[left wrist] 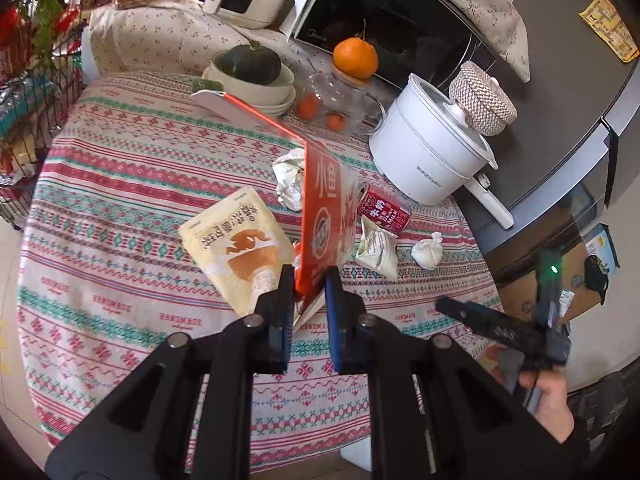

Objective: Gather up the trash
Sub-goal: 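Grasp the orange-white snack box with the left tool while the right tool grasps the white wrapper, then carry the snack box and white wrapper over the white bin and open both tools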

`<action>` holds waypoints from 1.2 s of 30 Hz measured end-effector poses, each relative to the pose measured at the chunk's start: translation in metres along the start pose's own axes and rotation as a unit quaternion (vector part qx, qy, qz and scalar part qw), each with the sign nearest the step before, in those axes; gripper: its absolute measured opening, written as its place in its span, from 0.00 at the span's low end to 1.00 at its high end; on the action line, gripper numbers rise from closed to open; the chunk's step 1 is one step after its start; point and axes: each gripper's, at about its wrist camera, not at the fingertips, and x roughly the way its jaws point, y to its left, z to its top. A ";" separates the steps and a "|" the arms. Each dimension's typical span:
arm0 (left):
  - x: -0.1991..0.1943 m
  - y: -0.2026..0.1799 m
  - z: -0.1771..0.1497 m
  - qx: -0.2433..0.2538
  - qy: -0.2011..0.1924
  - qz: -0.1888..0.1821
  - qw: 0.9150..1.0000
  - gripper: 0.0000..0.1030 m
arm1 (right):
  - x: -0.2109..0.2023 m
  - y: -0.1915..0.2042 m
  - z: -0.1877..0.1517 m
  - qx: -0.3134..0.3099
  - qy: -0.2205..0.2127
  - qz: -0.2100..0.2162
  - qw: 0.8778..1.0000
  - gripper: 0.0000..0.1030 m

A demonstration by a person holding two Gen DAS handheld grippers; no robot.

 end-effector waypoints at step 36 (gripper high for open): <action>-0.019 -0.053 -0.038 0.097 0.013 -0.010 0.995 0.16 | -0.020 -0.002 -0.010 0.027 -0.011 0.036 0.999 0.31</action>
